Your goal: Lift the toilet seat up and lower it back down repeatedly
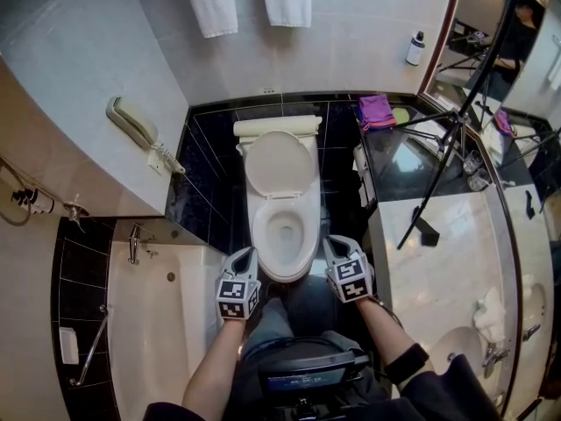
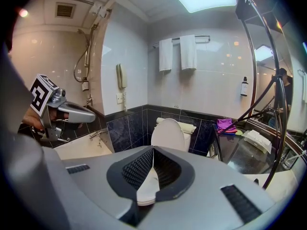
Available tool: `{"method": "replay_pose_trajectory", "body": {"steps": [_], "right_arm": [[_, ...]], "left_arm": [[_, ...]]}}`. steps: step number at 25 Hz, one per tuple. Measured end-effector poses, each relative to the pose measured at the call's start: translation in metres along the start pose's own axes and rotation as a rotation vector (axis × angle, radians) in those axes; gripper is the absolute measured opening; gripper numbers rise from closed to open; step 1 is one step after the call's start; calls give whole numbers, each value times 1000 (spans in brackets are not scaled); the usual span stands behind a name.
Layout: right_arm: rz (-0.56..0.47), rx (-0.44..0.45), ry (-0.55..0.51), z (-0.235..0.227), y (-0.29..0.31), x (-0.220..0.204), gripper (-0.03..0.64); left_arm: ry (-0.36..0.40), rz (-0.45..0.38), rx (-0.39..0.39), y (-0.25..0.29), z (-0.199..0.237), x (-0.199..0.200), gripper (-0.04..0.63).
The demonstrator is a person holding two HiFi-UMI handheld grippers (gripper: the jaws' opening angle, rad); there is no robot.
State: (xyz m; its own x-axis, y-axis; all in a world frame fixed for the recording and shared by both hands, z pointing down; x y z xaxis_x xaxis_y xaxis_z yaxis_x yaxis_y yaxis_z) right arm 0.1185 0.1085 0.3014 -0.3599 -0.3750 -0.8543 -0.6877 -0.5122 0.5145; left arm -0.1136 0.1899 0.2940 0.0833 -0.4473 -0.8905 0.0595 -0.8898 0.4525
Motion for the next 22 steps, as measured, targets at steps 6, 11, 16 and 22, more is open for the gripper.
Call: {"method": "replay_pose_trajectory", "body": {"steps": [6, 11, 16, 22], "right_arm": [[30, -25, 63, -17, 34, -28, 91], [71, -42, 141, -33, 71, -72, 165], [132, -39, 267, -46, 112, -129, 212], [175, -28, 353, -63, 169, -225, 227]], "left_arm": [[21, 16, -39, 28, 1, -24, -9], [43, 38, -47, 56, 3, -50, -9], [66, 51, -33, 90, 6, -80, -9], [58, 16, -23, 139, 8, -149, -9]]}}
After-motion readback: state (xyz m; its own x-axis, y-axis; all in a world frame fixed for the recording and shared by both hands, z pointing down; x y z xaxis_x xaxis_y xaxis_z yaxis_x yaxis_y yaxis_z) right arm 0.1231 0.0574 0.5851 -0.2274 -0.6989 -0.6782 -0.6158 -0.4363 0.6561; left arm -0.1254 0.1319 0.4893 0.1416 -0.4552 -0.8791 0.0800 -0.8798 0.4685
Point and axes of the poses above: the fingertips, and each gripper's own axes: y forward along the fingers, z to its left, x out of its top, the point moved 6 cm from there along -y, backward along the fingers, and after that the axes turned 8 degrees about x, right-handed, at the moved point
